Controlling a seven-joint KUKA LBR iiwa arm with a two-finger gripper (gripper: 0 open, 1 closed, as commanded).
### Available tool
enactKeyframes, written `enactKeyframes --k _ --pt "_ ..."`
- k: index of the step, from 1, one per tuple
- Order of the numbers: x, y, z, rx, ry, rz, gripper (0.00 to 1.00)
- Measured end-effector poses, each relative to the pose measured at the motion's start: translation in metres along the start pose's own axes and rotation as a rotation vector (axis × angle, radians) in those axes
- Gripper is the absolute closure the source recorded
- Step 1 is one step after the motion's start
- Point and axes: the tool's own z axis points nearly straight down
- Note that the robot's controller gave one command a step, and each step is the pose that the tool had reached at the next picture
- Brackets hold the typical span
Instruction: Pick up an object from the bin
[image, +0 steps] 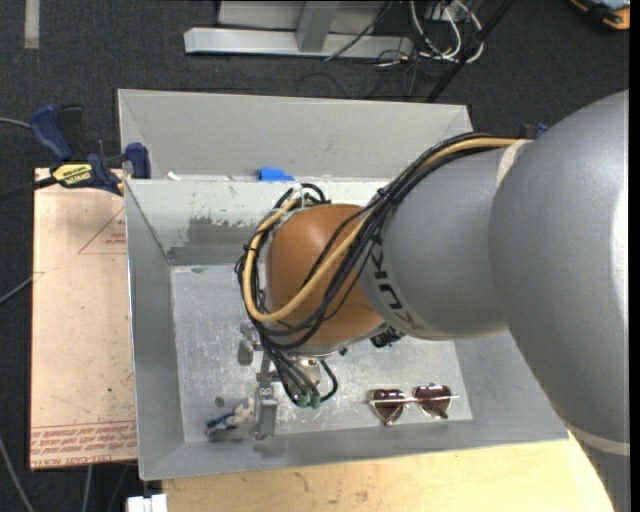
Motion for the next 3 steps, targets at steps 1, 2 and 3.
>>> enactKeyframes --k 1,2,3 --pt "-0.002 -0.001 -0.004 -0.002 -0.007 0.004 0.0" --pt "-0.001 0.019 0.054 -0.002 -0.018 -0.295 0.0" --pt "0.003 0.014 0.024 0.0 -0.011 -0.447 0.0"
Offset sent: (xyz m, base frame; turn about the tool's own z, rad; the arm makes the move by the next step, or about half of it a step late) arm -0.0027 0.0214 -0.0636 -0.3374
